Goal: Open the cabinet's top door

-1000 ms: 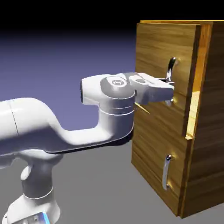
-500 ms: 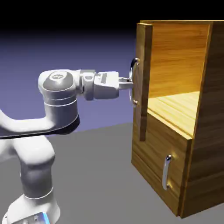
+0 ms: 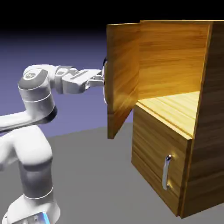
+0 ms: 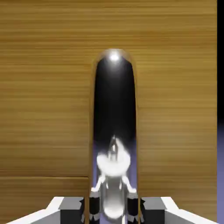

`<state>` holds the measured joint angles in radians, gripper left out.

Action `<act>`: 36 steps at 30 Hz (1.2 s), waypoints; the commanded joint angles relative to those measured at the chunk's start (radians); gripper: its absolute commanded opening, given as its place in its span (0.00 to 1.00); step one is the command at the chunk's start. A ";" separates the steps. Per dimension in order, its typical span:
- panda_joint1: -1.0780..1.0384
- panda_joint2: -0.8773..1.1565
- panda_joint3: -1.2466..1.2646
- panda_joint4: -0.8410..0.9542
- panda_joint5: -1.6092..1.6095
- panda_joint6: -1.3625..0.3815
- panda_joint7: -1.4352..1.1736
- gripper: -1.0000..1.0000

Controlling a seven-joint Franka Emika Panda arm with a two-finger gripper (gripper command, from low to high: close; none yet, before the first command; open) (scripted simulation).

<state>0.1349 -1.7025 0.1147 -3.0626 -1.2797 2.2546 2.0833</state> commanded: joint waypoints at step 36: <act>-0.564 0.307 1.025 0.823 0.792 -1.014 0.044 1.00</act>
